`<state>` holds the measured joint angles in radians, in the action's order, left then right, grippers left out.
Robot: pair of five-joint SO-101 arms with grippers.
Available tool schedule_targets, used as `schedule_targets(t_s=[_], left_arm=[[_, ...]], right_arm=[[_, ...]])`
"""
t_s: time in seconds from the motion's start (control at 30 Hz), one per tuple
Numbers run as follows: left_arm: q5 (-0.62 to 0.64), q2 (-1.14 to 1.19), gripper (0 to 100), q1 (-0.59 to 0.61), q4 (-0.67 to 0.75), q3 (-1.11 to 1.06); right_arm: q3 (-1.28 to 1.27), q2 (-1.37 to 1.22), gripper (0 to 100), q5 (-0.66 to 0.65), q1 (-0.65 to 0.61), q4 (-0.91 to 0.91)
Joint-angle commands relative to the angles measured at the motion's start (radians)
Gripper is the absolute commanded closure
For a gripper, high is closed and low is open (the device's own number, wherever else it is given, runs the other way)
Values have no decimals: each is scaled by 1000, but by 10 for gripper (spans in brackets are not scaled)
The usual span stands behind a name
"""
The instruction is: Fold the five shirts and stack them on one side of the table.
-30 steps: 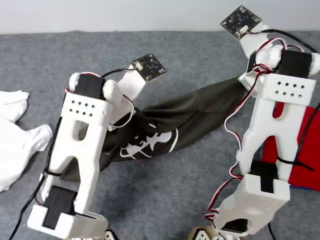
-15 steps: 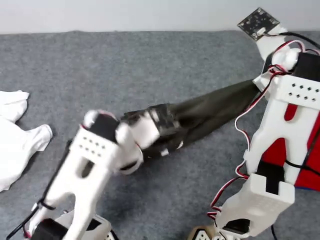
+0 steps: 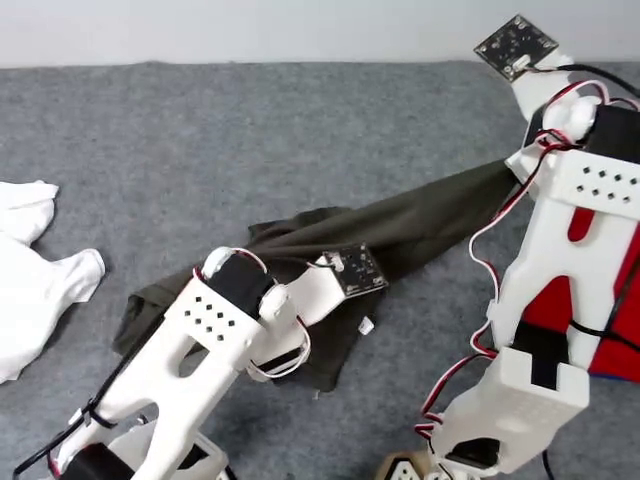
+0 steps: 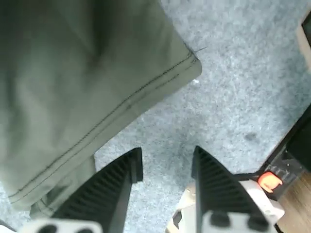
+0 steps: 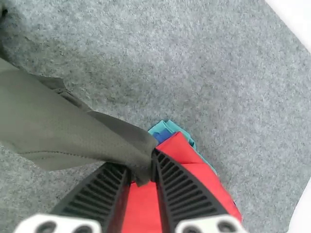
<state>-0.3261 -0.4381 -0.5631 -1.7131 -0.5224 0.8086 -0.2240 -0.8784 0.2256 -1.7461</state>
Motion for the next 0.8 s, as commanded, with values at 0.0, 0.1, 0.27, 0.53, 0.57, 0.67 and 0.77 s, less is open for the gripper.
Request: schedule_targets(t_s=[0.0,0.1,0.27,0.53,0.57,0.67,0.77], left_arm=[[14,9,824,-3,78,-2],[14,72,825,-8,152,-41],[15,190,834,-25,236,-39],[107,311,788,-147,318,-38],[129,325,780,-158,330,-38],[160,368,766,-172,359,-38],[161,417,765,-172,381,-38]], right_arm=[[52,77,988,-5,1,-24],[52,84,988,-6,2,-31],[51,88,988,-6,-2,-38],[48,79,988,-6,-2,-38],[48,79,988,-6,-4,-38],[48,77,988,-6,-4,-36],[46,77,988,-6,-4,-36]])
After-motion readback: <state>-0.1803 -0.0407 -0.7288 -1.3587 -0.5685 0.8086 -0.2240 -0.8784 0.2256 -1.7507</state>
